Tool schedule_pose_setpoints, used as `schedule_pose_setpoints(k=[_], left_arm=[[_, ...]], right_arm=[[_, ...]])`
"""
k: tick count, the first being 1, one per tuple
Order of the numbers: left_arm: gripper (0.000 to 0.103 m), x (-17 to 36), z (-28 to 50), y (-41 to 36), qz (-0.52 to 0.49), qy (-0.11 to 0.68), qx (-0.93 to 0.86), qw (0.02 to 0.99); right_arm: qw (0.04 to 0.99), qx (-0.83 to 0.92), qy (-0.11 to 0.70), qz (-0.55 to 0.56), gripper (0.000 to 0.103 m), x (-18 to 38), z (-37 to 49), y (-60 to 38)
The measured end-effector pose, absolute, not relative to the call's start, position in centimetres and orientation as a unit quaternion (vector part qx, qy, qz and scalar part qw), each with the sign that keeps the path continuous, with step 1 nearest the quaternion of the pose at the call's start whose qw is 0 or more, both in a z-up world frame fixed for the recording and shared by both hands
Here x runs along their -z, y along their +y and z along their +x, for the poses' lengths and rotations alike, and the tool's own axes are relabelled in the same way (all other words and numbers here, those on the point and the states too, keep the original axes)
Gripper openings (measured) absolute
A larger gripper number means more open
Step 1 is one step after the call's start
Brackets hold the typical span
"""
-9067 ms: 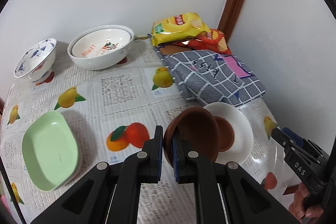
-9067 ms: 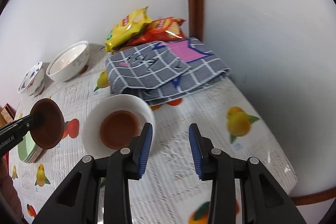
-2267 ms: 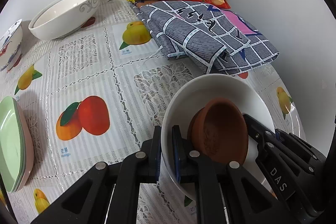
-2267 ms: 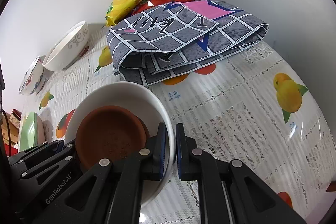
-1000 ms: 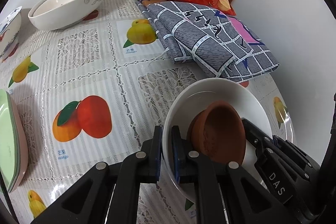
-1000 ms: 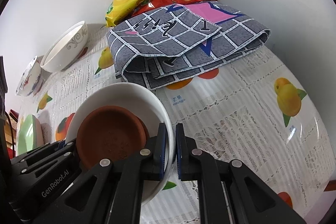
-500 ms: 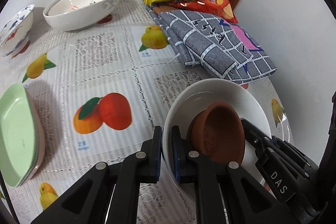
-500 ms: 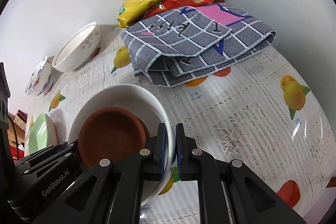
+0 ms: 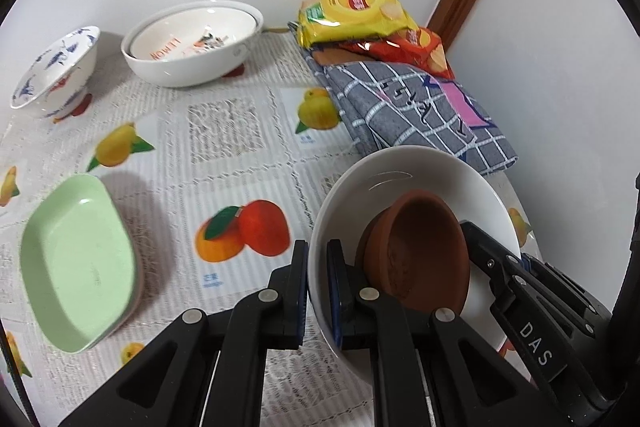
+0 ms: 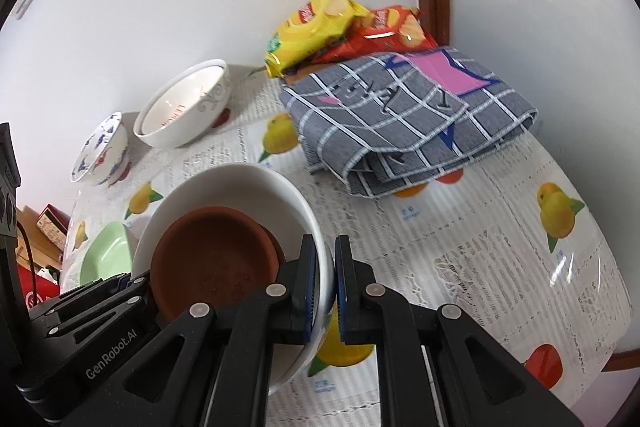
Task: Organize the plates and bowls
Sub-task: 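Lift the white bowl with both grippers and carry it toward the plate stack, then lower the white bowl with both grippers onto the light-green plate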
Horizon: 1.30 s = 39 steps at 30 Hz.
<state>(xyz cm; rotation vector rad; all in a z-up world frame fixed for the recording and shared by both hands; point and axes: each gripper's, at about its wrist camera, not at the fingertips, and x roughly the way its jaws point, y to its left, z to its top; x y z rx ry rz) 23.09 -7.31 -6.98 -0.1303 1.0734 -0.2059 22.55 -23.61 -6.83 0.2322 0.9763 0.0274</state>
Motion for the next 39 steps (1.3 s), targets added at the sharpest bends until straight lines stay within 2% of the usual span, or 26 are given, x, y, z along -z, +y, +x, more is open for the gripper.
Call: schedule_pose_setpoints(k=[21, 39], left_arm=[[0.010, 4.0, 21.4, 0.1, -0.073, 0.486, 0.051, 0.869], [0.010, 3.9, 19.7, 8.4, -0.098, 0.480, -0.004, 0.872]], right_arm=[[0.885, -0.063, 0.451, 0.097, 0.009, 3.6, 22.2, -16.2], [0.880, -0.119, 0.455, 0.069, 0.009, 3.6, 22.3, -7.6]])
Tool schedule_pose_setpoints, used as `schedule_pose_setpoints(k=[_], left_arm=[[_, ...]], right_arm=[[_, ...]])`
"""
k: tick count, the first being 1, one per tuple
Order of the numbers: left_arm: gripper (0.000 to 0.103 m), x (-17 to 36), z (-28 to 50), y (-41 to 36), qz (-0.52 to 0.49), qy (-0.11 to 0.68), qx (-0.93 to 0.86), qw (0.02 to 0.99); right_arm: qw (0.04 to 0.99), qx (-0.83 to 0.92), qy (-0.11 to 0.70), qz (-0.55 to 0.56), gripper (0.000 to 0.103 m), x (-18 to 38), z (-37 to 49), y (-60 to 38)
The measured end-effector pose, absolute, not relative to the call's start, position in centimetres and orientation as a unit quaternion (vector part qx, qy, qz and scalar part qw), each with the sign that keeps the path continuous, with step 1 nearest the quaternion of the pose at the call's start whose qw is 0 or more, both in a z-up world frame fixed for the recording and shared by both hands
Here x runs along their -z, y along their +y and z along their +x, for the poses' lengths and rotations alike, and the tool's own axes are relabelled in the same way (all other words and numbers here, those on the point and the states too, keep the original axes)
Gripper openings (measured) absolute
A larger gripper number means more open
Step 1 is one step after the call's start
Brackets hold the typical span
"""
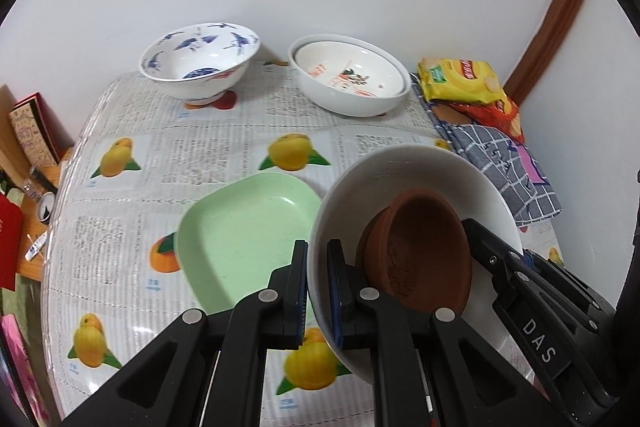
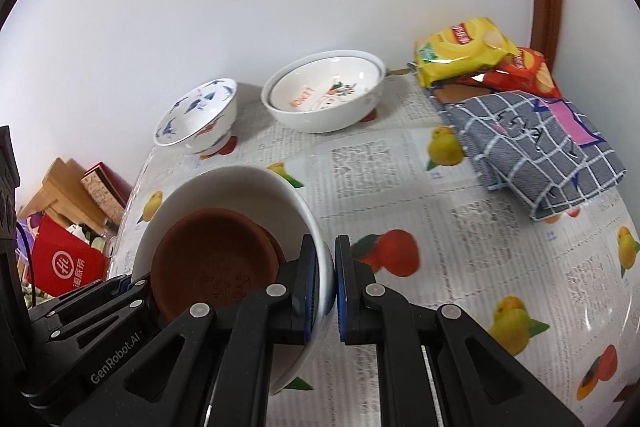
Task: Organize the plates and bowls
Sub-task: 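Lower the white bowl with both grippers onto the light-green plate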
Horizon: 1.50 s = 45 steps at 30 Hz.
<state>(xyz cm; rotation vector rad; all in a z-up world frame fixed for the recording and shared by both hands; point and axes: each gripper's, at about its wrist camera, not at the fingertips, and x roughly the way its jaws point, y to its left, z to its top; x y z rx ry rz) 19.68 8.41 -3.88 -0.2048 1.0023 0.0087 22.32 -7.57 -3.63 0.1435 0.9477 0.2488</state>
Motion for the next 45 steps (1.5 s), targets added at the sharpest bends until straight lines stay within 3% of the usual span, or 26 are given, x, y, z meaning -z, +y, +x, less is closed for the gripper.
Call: schedule_pose_setpoints(k=[24, 45], left_arm=[[0.010, 4.6, 19.4, 13.8, -0.113, 0.478, -0.035, 0.870], [0.010, 10.0, 20.9, 16.6, -0.130, 0.519, -0.051, 0.843]], right_arm=[[0.874, -0.151, 0.459, 0.048, 0.009, 4.5, 23.2, -1.8], [0.845, -0.163, 0.508, 0.035, 0.009, 10.1, 25.1, 1.0]])
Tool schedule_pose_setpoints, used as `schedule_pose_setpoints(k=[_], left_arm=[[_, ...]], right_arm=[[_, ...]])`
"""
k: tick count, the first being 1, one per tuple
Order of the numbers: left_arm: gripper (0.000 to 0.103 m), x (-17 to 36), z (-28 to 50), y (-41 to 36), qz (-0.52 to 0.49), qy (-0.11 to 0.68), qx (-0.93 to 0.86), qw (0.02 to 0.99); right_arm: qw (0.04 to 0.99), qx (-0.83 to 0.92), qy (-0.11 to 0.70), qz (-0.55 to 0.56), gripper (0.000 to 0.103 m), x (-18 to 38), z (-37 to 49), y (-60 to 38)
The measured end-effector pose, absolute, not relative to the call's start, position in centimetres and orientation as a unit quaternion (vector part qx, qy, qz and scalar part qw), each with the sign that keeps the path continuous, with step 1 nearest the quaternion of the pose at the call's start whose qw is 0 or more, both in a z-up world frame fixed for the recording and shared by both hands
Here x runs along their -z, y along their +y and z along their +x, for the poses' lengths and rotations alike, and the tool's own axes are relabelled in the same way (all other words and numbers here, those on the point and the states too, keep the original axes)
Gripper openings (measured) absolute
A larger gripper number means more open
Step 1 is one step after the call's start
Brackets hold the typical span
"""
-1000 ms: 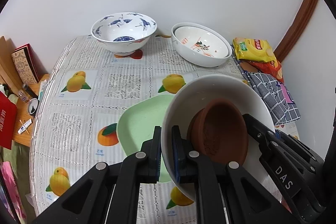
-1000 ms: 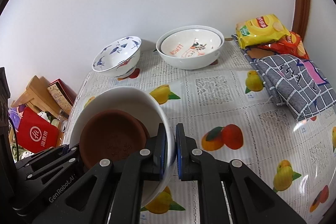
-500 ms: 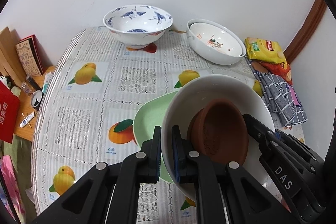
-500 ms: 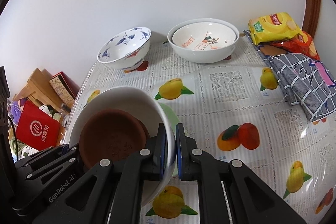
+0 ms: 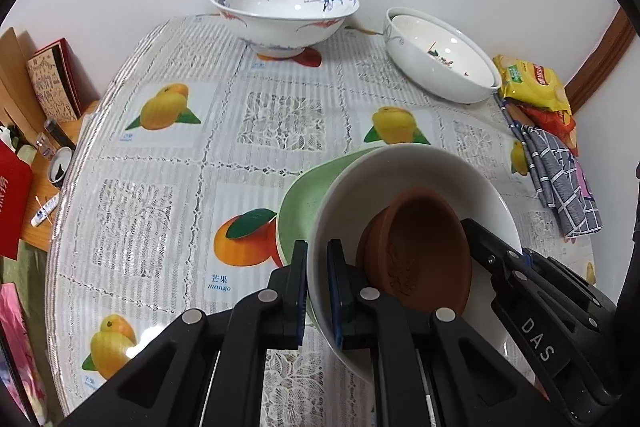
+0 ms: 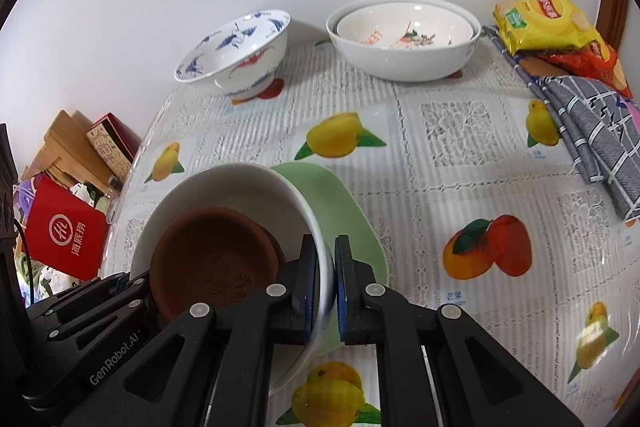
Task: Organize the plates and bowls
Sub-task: 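Lower the white bowl with both grippers onto the light-green plate, then open both grippers and lift them off the white bowl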
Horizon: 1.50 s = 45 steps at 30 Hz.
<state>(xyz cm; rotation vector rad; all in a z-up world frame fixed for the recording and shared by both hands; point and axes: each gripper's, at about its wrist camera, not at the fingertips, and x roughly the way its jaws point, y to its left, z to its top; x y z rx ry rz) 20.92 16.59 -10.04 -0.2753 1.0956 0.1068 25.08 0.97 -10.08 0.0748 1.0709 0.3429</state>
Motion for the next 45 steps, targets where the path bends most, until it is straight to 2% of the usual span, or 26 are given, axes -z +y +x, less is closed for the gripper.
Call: schedule_pose_setpoints(k=[11, 36, 38, 43, 45], left_arm=[[0.010, 11.7, 22.2, 17.2, -0.136, 0.532, -0.048, 0.834], [0.012, 11.8, 22.3, 17.3, -0.136, 0.538, -0.040, 0.831], [0.012, 11.6, 22.2, 17.2, -0.135, 0.538, -0.042, 0.831], [0.015, 10.9, 21.8, 16.8, -0.120, 0.535, -0.047, 0.835], [0.026, 10.4, 21.4, 16.7, -0.106, 0.531, -0.059, 0.839]], right_arm=[[0.832, -0.159, 0.531, 0.033, 0.009, 12.1, 26.3, 1.4], [0.836, -0.176, 0.520, 0.005, 0.009, 12.2, 26.7, 1.9], [0.839, -0.177, 0.515, -0.001, 0.011, 12.0, 26.6, 2.0], [0.841, -0.178, 0.511, 0.001, 0.024, 11.5, 26.4, 1.6], [0.842, -0.178, 0.509, -0.004, 0.024, 11.1, 26.1, 1.4]])
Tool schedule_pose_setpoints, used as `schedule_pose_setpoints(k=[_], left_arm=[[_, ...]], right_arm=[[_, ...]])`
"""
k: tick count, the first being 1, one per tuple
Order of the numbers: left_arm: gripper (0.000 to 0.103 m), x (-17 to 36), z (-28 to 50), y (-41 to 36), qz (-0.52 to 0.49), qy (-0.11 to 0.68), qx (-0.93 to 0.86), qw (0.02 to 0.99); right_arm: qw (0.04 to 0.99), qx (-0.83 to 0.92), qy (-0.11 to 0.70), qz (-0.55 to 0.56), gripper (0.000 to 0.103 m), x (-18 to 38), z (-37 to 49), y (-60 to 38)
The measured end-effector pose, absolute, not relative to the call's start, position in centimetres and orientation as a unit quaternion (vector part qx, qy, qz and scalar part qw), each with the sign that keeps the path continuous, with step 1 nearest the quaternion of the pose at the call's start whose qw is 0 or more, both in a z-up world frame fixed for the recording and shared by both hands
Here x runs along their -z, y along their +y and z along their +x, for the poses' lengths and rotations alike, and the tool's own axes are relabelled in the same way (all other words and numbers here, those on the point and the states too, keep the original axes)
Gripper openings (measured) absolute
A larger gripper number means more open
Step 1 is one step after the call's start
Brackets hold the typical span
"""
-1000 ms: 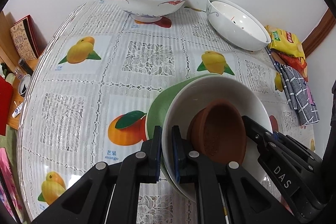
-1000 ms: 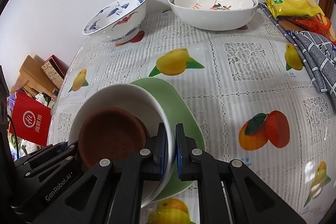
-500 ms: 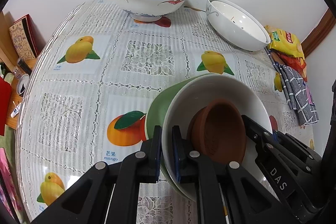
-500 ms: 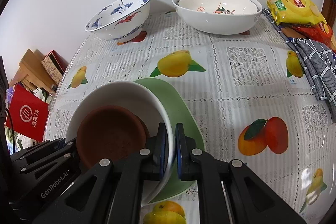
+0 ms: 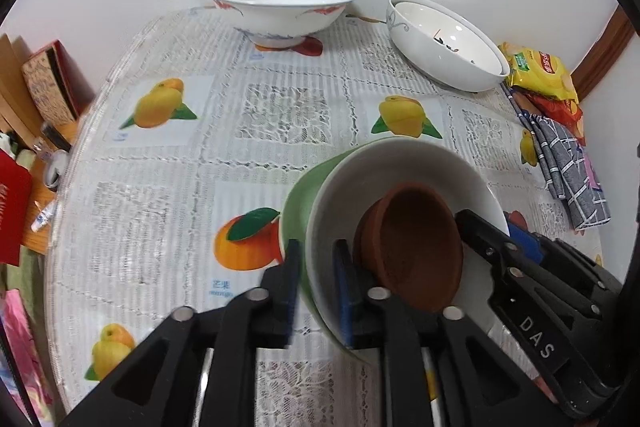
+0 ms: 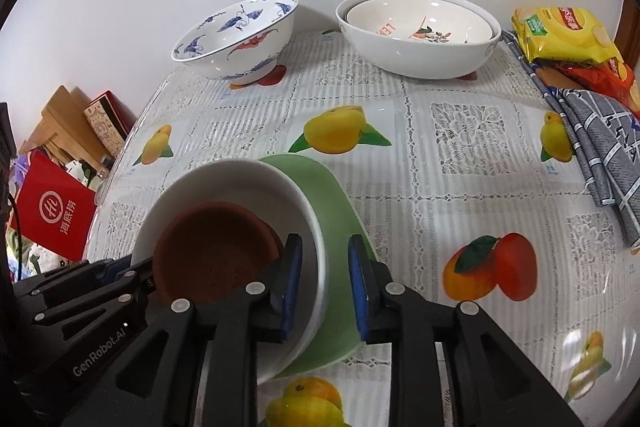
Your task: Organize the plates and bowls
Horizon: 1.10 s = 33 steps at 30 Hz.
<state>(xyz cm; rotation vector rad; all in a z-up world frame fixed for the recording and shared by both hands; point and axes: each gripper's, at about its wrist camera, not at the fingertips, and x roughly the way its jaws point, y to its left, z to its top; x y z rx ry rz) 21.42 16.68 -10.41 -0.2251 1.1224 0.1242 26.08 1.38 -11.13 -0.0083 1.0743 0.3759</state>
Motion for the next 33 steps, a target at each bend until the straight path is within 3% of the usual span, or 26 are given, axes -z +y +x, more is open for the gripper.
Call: schedule_pose_setpoints(k=[4, 8, 13, 24, 28, 33], left_arm=[[0.041, 9.2, 20.1, 16.7, -0.093, 0.514, -0.063, 0.850], [0.053, 7.7, 18.3, 16.8, -0.080, 0.499, -0.077, 0.860], [0.056, 5.9, 15.7, 16.4, -0.081, 0.483, -0.075, 0.868], [0.070, 1.2, 8.5, 10.6, -0.058, 0.422, -0.046, 0.904], [0.078, 0.5, 6.0, 8.7, -0.047, 0.413, -0.040, 0.909], [0.088, 0.1, 2.8, 7.1, -0.045, 0.402, -0.034, 0.914]], right_arm=[[0.848, -0.178, 0.500, -0.007, 0.035, 10.2, 25.2, 0.9], [0.856, -0.174, 0.487, -0.002, 0.037, 8.7, 23.7, 0.2], [0.873, -0.162, 0.459, -0.024, 0.054, 6.0, 20.5, -1.0], [0.903, -0.078, 0.420, -0.041, 0.059, 0.7, 11.7, -7.0], [0.909, -0.055, 0.413, -0.022, 0.083, -0.1, 8.4, -10.1], [0.913, -0.044, 0.404, -0.016, 0.094, -0.7, 4.9, -12.5]])
